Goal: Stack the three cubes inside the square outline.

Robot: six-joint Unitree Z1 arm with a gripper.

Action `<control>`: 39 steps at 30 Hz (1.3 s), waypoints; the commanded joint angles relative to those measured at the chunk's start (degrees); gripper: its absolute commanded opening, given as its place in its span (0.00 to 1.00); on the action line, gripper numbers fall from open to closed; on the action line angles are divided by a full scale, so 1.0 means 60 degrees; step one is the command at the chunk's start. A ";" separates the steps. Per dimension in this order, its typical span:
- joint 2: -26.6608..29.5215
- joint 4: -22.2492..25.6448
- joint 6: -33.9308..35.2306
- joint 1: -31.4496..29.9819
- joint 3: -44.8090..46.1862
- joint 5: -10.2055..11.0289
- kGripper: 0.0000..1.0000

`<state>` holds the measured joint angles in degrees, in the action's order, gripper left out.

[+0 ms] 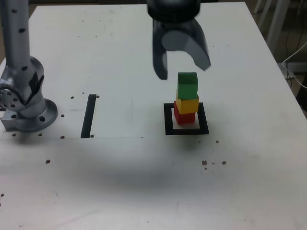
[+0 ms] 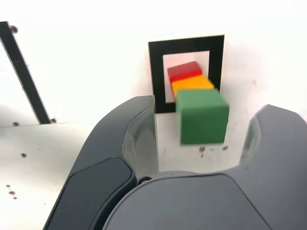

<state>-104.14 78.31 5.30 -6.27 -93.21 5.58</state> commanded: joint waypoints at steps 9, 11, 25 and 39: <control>0.1407 0.0263 -0.0056 -0.0039 0.1642 -0.0077 1.00; 0.1690 0.0210 -0.0056 -0.0039 0.2099 -0.0096 1.00; 0.3267 -0.1032 -0.0049 -0.0039 0.5726 -0.0260 1.00; 0.3735 -0.2264 -0.0049 -0.0033 0.7770 -0.0438 1.00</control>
<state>-81.90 65.45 5.05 -6.37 -47.28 3.15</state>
